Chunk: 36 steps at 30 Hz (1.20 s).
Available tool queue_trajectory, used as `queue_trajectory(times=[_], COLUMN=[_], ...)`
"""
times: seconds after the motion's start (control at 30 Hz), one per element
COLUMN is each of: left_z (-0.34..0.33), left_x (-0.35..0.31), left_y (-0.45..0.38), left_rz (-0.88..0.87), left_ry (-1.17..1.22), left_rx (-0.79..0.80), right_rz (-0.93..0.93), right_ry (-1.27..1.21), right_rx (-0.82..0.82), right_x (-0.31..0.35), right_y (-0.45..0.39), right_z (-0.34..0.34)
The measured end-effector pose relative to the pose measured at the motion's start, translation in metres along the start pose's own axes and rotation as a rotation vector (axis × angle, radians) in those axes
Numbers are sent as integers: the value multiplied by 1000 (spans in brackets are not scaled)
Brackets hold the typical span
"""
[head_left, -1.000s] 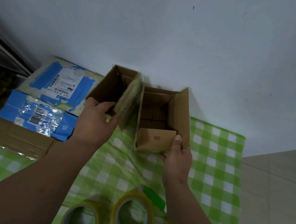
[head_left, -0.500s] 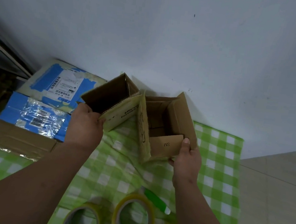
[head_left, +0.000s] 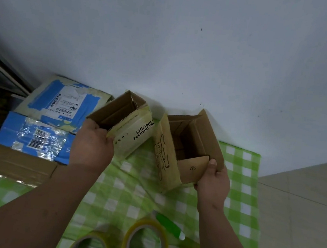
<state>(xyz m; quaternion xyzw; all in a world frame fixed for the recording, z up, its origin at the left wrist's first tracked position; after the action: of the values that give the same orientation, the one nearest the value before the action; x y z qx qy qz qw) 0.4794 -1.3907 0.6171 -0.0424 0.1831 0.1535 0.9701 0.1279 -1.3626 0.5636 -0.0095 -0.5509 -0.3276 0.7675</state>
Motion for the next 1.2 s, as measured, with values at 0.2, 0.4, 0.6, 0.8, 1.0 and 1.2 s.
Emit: queue_trajectory(times=[0.2, 0.4, 0.6, 0.8, 1.0, 1.2], left_z=[-34, -60, -63, -60, -41, -29], left_x=[-39, -45, -44, -50, -41, -23], left_y=[15, 21, 19, 14, 10, -1], left_rz=[-155, -148, -164, -131, -134, -117], left_ry=[-61, -128, -254, -250, -231, -174], left_rx=[210, 388, 446, 460, 353, 295], right_rz=[20, -35, -112, -124, -51, 31], right_ry=[30, -73, -222, -305, -207, -148], right_rx=[182, 328, 250, 160, 258, 284], right_x=[4, -4, -8, -12, -1, 22], right_y=[14, 20, 16, 5, 19, 23], right_z=[-27, -49, -34, -1, -32, -71])
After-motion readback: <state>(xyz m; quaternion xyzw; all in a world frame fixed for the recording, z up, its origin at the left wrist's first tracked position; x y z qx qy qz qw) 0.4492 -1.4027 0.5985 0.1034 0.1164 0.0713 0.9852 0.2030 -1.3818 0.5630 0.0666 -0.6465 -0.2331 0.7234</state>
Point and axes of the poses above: each hand's wrist, its own y-axis away from the middle knuckle, its own z-axis out of the back of the hand, x = y × z, the point moved 10 cm from there along -y, towards the middle knuckle, and after that the axes turned 4 degrees about x, right-handed, at the moved point
